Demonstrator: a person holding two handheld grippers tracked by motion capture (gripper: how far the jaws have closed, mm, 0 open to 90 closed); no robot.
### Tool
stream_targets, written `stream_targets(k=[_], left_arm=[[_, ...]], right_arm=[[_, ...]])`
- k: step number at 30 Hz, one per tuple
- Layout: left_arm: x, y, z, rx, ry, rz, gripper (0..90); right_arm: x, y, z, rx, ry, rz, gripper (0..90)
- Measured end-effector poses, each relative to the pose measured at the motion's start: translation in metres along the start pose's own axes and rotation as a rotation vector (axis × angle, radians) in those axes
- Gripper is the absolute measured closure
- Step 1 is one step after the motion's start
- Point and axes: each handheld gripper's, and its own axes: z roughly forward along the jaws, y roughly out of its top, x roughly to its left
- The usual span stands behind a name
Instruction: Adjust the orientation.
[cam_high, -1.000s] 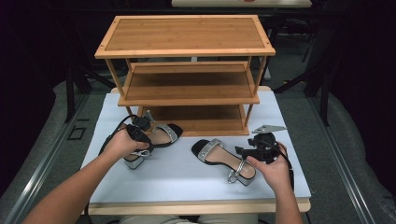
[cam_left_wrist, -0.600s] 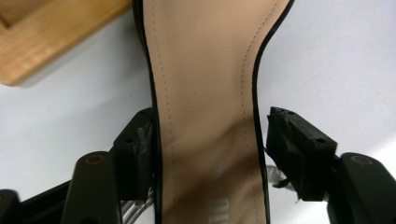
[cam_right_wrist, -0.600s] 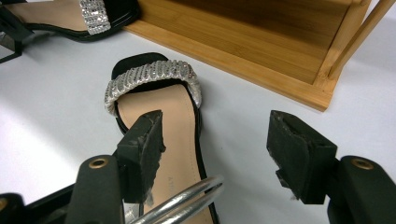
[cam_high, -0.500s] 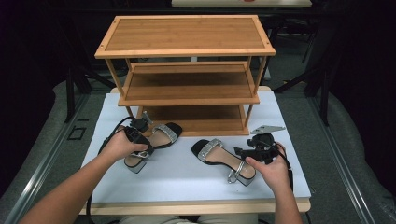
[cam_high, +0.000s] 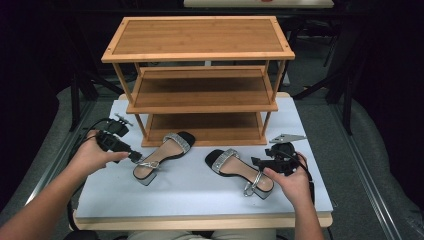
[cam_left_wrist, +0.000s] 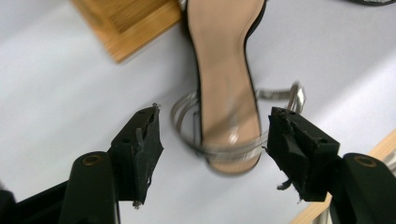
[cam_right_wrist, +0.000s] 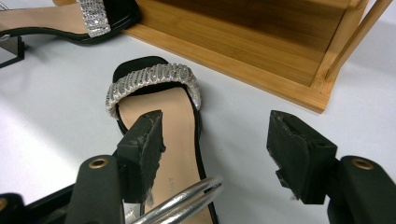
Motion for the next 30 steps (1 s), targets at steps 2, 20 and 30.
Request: stream_targets(k=[2, 20, 30], left_arm=[[0.003, -0.014, 0.0, 0.011, 0.016, 0.002, 36.5], [-0.008, -0.056, 0.045, 0.009, -0.04, 0.097, 41.8], [-0.014, -0.05, 0.069, 0.007, -0.04, 0.137, 41.0]], right_arm=[[0.0, 0.0, 0.0, 0.001, -0.003, 0.004, 35.8], [-0.001, 0.0, 0.0, 0.004, -0.003, 0.005, 35.8], [0.001, -0.001, 0.004, 0.023, 0.005, -0.002, 35.5]])
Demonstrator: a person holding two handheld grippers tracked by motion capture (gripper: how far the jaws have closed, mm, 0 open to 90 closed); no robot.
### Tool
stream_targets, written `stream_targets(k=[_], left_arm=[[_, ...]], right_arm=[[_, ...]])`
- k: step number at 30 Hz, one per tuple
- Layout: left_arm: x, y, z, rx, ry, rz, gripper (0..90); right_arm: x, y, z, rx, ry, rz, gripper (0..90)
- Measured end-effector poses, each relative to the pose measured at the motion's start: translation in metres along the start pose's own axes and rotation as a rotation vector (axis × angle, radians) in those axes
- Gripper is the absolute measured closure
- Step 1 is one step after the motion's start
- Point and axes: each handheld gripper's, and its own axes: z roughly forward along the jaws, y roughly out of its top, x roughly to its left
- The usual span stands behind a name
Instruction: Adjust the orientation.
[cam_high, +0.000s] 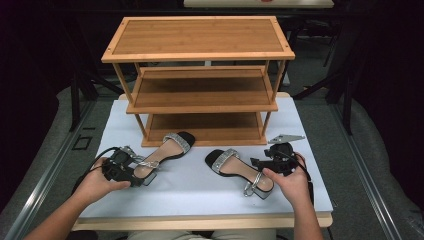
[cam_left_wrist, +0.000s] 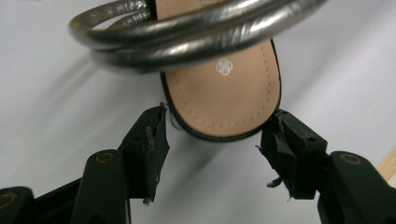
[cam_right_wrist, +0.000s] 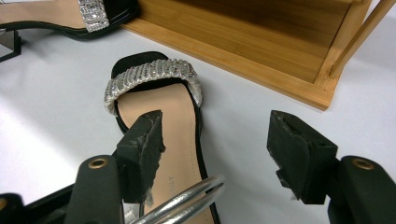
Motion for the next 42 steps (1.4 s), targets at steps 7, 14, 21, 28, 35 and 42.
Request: stream_targets(k=[7, 14, 21, 28, 35, 42], left_arm=[[-0.009, 0.004, 0.0, 0.021, 0.033, -0.021, 44.6], [-0.038, 0.017, 0.005, 0.046, 0.001, -0.017, 45.2], [-0.062, 0.029, 0.014, 0.006, -0.041, 0.055, 44.2], [-0.065, 0.027, 0.031, -0.083, -0.041, 0.085, 33.1], [-0.068, 0.029, 0.036, -0.108, -0.024, 0.116, 31.6], [-0.059, 0.042, 0.02, -0.129, -0.049, 0.101, 32.9]], right_arm=[[0.0, 0.0, 0.0, -0.001, 0.0, 0.0, 35.5], [0.0, -0.001, 0.004, 0.003, -0.003, 0.001, 35.5], [-0.001, -0.001, 0.001, 0.0, 0.001, 0.002, 35.6], [-0.002, -0.001, 0.001, -0.005, 0.006, 0.006, 35.6], [-0.001, -0.001, 0.001, -0.001, 0.003, 0.005, 35.6], [-0.001, -0.001, 0.001, -0.002, 0.003, 0.004, 35.5]])
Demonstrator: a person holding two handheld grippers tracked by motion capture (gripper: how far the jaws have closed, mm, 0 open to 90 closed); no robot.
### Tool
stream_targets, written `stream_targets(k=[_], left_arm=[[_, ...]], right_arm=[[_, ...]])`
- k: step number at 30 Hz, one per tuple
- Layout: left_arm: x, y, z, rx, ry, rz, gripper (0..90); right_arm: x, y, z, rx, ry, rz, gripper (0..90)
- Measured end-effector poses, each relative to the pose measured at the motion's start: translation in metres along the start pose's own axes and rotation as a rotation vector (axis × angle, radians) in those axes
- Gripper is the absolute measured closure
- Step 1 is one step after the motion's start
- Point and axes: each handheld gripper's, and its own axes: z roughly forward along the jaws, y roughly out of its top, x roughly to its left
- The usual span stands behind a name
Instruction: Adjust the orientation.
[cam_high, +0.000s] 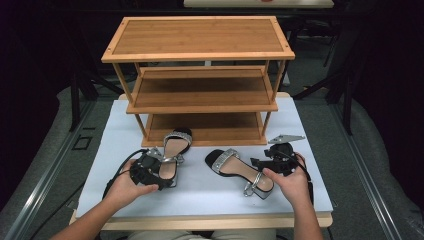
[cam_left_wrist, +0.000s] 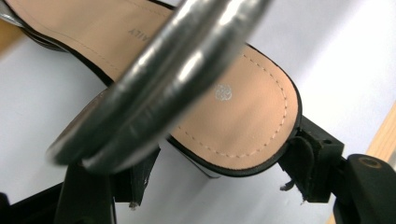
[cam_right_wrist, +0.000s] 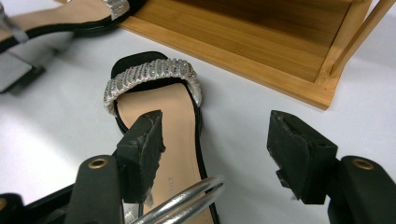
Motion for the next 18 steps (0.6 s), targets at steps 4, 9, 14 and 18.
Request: stream_targets(k=[4, 9, 14, 18], left_arm=[[0.01, 0.011, 0.0, -0.012, -0.023, -0.037, 33.1], [0.02, 0.03, 0.009, -0.014, -0.019, -0.062, 33.1], [0.033, 0.05, 0.02, -0.018, 0.002, -0.089, 33.2], [0.044, 0.064, 0.03, -0.016, 0.017, -0.102, 33.2]], right_arm=[[0.0, 0.0, 0.0, 0.003, 0.003, -0.001, 35.6], [-0.001, 0.0, 0.0, -0.001, 0.003, -0.001, 35.5], [-0.001, 0.0, 0.0, 0.0, 0.002, 0.002, 35.6], [-0.003, -0.001, 0.0, -0.001, 0.003, 0.001, 35.6]])
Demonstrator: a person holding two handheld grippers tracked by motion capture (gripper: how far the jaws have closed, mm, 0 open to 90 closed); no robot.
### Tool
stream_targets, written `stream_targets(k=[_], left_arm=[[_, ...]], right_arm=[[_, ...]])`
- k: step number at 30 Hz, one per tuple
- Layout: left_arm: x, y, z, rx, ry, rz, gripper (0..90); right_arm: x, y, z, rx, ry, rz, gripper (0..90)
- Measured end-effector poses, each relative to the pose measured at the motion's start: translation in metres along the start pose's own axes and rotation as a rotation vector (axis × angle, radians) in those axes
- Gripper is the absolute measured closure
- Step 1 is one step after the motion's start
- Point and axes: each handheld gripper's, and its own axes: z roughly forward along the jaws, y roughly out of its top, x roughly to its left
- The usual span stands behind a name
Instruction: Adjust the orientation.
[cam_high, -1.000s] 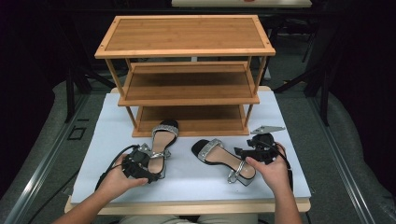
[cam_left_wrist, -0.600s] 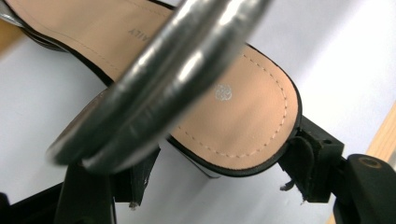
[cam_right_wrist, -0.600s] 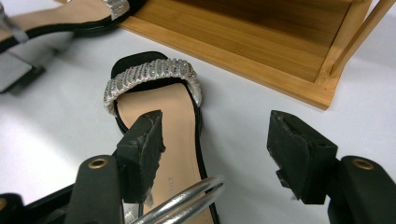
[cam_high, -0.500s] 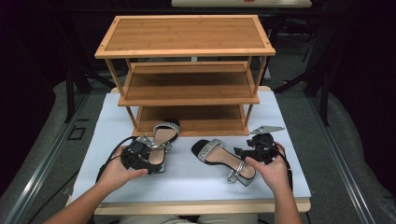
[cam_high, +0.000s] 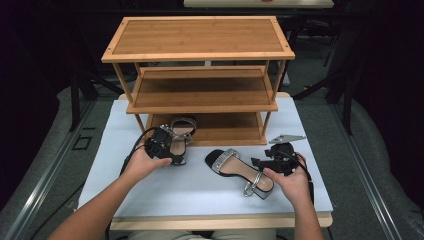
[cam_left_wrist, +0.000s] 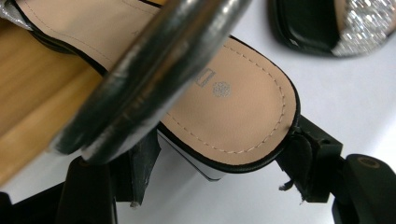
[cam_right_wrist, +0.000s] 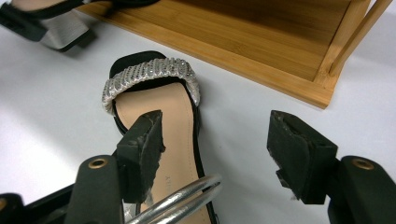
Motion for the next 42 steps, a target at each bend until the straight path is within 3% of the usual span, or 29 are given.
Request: stream_targets(k=[2, 5, 10, 19, 20, 21, 24, 25, 29, 30, 32, 34, 38, 39, 40, 42], left_arm=[[0.001, 0.003, 0.002, -0.013, -0.001, -0.017, 33.2], [0.007, 0.01, 0.006, 0.006, 0.015, 0.004, 33.2], [0.017, 0.02, 0.017, -0.004, 0.038, 0.005, 33.3], [0.029, 0.023, 0.022, -0.012, 0.036, -0.003, 33.4], [0.029, 0.023, 0.023, -0.022, 0.029, -0.024, 33.5], [0.033, 0.024, 0.023, -0.014, 0.031, 0.007, 33.5], [0.035, 0.025, 0.023, -0.014, 0.024, 0.036, 33.4], [0.034, 0.024, 0.023, -0.013, 0.024, 0.016, 33.4], [0.034, 0.023, 0.023, -0.019, 0.031, 0.006, 33.3], [0.03, 0.022, 0.023, -0.023, 0.029, -0.05, 33.1], [0.03, 0.021, 0.025, -0.038, 0.027, -0.067, 32.7], [0.031, 0.02, 0.024, -0.019, 0.041, -0.044, 32.6], [0.026, 0.013, 0.017, -0.01, 0.065, -0.036, 32.4], [0.025, 0.01, 0.015, -0.023, 0.059, -0.048, 32.4], [0.022, -0.001, 0.01, -0.063, 0.026, -0.102, 32.7], [0.023, -0.007, 0.006, -0.065, 0.011, -0.105, 32.9]], right_arm=[[0.0, 0.0, 0.0, -0.001, 0.001, 0.0, 35.5], [0.0, 0.0, 0.0, -0.001, 0.002, -0.001, 35.5], [0.0, 0.0, 0.0, 0.001, -0.002, 0.0, 35.5], [-0.001, 0.0, 0.0, -0.001, 0.002, 0.004, 35.5], [-0.001, 0.0, 0.0, -0.002, 0.004, 0.004, 35.6], [-0.001, 0.0, 0.0, -0.002, 0.004, 0.004, 35.6], [-0.001, 0.0, 0.0, -0.002, 0.006, -0.002, 35.6], [-0.001, 0.0, 0.0, -0.001, 0.006, -0.003, 35.5], [0.0, 0.0, 0.001, 0.001, 0.007, 0.001, 35.5], [0.001, 0.0, 0.001, 0.003, 0.005, 0.001, 35.5], [0.001, 0.0, 0.002, -0.001, 0.0, 0.001, 35.5], [0.001, 0.0, 0.002, 0.0, 0.0, 0.001, 35.5], [0.0, 0.0, 0.003, 0.001, -0.001, -0.002, 35.5], [0.0, 0.0, 0.003, 0.001, -0.001, -0.001, 35.5], [0.0, 0.0, 0.002, 0.002, -0.004, 0.002, 35.5], [0.0, 0.0, 0.002, 0.007, -0.001, 0.002, 35.6]])
